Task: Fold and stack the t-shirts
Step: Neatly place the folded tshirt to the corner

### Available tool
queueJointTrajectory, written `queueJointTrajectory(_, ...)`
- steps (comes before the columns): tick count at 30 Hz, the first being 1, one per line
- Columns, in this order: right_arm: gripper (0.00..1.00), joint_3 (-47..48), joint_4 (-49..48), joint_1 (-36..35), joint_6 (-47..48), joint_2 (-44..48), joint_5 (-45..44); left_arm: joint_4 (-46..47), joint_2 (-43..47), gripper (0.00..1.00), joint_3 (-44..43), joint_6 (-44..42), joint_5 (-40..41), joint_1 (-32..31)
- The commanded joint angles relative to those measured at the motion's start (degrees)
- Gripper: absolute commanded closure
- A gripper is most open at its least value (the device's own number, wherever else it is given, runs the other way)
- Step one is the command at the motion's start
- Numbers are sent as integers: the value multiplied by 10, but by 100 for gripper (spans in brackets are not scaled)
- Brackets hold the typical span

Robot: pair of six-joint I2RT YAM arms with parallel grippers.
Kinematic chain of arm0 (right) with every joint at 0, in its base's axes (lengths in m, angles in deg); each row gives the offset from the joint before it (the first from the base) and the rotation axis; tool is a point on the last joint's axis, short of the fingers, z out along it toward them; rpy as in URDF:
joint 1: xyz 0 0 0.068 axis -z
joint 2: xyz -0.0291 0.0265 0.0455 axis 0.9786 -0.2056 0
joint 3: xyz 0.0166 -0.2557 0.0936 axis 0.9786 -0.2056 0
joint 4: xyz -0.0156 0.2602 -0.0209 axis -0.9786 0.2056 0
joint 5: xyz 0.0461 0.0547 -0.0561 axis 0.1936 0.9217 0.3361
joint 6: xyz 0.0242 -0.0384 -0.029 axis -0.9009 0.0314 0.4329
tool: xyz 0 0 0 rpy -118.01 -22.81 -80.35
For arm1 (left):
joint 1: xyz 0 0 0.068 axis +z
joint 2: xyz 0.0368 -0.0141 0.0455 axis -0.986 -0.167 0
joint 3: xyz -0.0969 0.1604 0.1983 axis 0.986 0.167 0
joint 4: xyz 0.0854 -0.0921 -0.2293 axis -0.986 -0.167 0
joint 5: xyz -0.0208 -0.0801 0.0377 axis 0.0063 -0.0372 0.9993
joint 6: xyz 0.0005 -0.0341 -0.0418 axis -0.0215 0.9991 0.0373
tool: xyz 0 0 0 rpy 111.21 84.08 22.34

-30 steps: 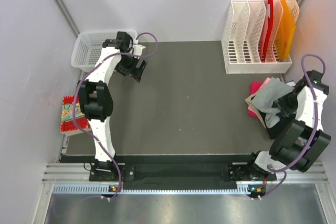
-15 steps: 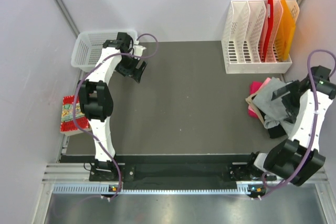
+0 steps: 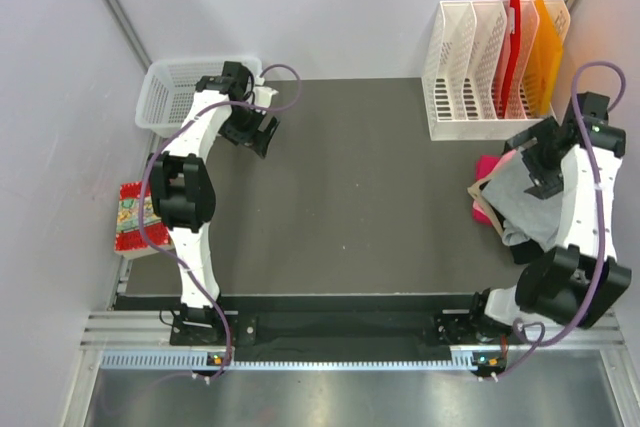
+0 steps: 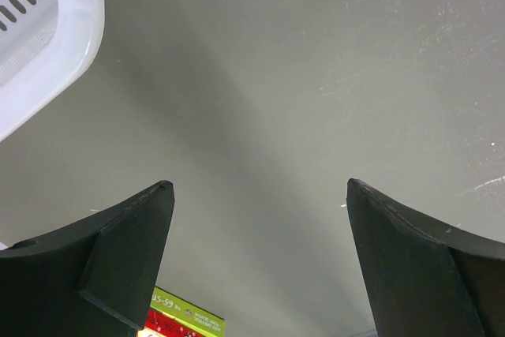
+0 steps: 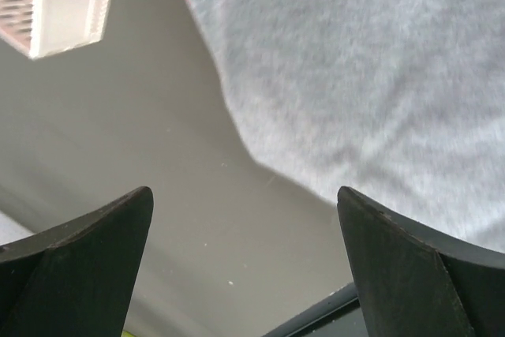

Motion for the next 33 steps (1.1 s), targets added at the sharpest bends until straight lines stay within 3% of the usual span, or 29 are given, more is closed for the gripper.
queueJointTrajectory(1, 0, -5, -70, 2, -10, -50, -53, 1, 48, 5, 20, -5, 17, 2)
queueJointTrajectory(15, 0, -89, -164, 19, 60, -183, -115, 14, 84, 4, 51, 1, 39, 5)
queueJointTrajectory(24, 0, 92, -128, 7, 90, -182, -71, 15, 86, 4, 38, 2, 56, 6)
queueJointTrajectory(28, 0, 221, -102, -57, 115, -189, -23, 26, 90, 4, 26, 17, 68, 6)
queueJointTrajectory(33, 0, 268, -123, -157, 169, -188, 68, 23, 93, 4, 3, 38, 71, 6)
